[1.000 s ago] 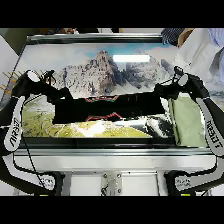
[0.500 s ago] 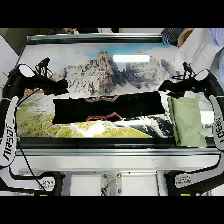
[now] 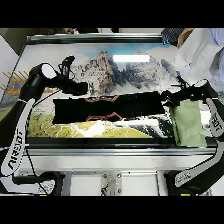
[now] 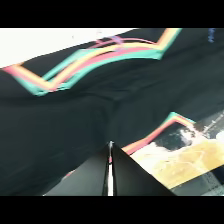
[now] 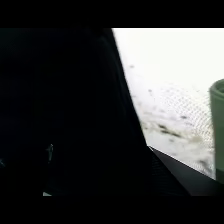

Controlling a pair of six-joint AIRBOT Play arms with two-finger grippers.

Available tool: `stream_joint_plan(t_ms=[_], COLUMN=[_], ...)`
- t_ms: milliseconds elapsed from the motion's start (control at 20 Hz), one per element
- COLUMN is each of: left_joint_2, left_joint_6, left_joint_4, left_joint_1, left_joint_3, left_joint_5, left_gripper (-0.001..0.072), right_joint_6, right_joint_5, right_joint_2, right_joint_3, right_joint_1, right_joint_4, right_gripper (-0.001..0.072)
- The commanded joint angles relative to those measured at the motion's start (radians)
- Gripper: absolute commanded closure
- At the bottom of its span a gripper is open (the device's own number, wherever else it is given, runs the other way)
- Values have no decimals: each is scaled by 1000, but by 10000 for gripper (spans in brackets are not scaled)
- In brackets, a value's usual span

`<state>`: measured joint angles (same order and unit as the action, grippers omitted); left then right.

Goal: Fold the clothes and pants, and hang the long-sleeved shirts on hangers.

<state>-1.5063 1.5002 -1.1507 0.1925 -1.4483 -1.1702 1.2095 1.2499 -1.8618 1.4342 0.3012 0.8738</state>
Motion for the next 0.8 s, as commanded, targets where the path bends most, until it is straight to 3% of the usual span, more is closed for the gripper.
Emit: stream_joint_plan(t_ms=[0, 50, 150, 250, 300, 550, 750], left_joint_2=[-2, -2, -2, -8, -16, -117, -233], left_joint_6=[0, 0, 0, 0, 0, 0, -4], left_joint_4=[0, 0, -1, 2, 0, 2, 58], left_joint_1=[56, 61, 71, 73, 82, 142, 222], left_joint_3=[0, 0, 0, 0, 0, 0, -2], left_joint_5=[31, 30, 31, 38, 40, 100, 211], left_gripper=[692, 692, 692, 692, 692, 692, 693], right_joint_6=[-22, -22, -32, -36, -36, 26, 63], right_joint_5=[46, 45, 40, 33, 33, 56, 197], right_joint_2=[-35, -35, -35, -34, -30, 74, 154], right_joint_3=[-1, -1, -1, -1, 0, 45, 206], right_joint_1=[-45, -59, -80, -87, -87, -72, -73], right_joint_4=[-7, -8, -7, -17, -21, 114, 262], right_gripper=[68, 77, 399, 579, 702, 699, 700])
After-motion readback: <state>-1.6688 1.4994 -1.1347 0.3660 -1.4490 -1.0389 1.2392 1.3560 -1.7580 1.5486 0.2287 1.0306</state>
